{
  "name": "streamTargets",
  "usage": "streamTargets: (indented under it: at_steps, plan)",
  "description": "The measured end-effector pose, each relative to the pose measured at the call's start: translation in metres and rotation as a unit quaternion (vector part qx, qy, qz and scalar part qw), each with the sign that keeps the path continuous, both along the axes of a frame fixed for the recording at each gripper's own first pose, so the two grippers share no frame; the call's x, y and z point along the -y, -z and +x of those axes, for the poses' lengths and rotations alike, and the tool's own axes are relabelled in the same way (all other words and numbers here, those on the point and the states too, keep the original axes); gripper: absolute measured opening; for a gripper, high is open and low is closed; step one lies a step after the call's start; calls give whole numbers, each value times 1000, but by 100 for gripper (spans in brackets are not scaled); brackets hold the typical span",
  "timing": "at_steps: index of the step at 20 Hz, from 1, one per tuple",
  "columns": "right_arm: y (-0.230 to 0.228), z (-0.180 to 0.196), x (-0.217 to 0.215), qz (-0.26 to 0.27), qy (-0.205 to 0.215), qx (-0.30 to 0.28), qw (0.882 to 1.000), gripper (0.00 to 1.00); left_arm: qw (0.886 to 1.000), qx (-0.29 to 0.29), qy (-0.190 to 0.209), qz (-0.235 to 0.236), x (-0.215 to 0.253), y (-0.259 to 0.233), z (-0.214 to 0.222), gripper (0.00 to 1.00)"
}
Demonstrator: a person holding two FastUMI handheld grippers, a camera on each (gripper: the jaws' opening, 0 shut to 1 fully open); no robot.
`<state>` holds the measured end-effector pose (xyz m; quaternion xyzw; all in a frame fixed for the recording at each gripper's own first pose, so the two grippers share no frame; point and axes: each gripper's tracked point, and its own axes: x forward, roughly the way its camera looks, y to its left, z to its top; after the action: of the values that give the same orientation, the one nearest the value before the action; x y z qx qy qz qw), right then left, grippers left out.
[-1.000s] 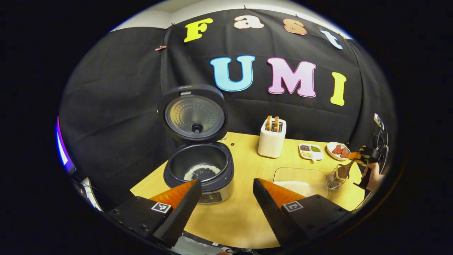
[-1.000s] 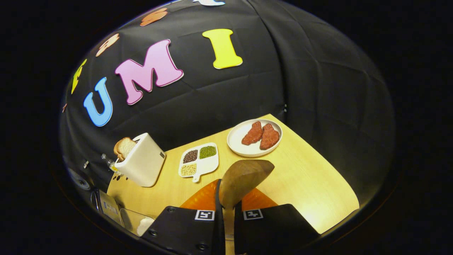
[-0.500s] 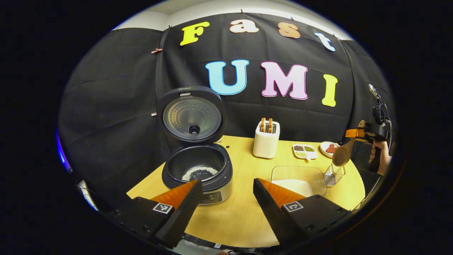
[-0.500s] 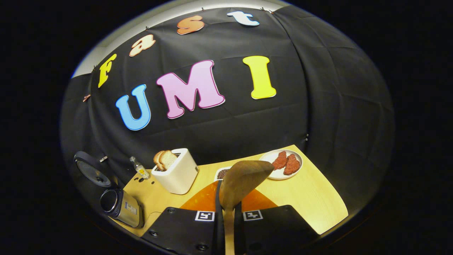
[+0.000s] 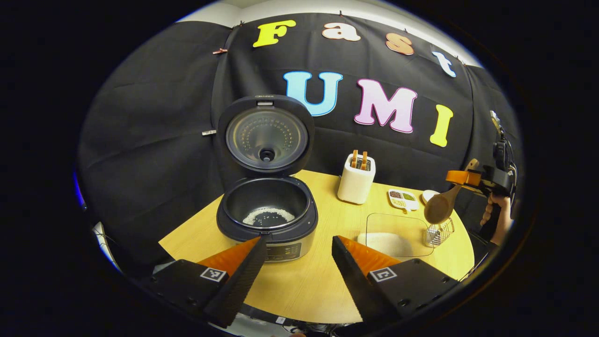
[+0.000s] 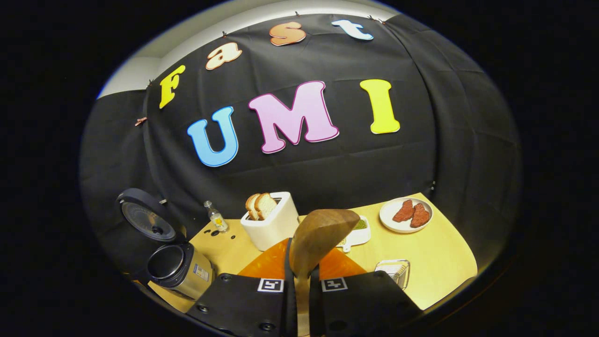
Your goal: Close the left gripper, press the button to open the rice cooker; take a wooden spoon from the chopstick holder with the right hand, scoop a spoonful of rice and pour it into the rice cooker, then put the wooden spoon back into the chopstick holder.
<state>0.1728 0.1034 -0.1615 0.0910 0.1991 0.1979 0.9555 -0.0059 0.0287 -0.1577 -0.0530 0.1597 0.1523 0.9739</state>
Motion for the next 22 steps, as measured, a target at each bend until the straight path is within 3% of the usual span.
streamTargets:
  at_steps: [7, 13, 16, 22]
  plan:
    - [72, -11, -28, -46, -13, -37, 998, 14, 1000, -27, -8, -7, -27, 24, 0, 95]
    - [122, -15, -37, -74, 1, -32, 997, 14, 998, -48, -28, -16, -45, 47, -2, 95]
    - [126, -22, -50, -65, 5, -34, 997, 14, 998, -56, -25, -11, -46, 54, -2, 95]
    - [132, -52, -81, -23, -4, -93, 995, 14, 998, -52, -14, -20, -40, 55, -6, 95]
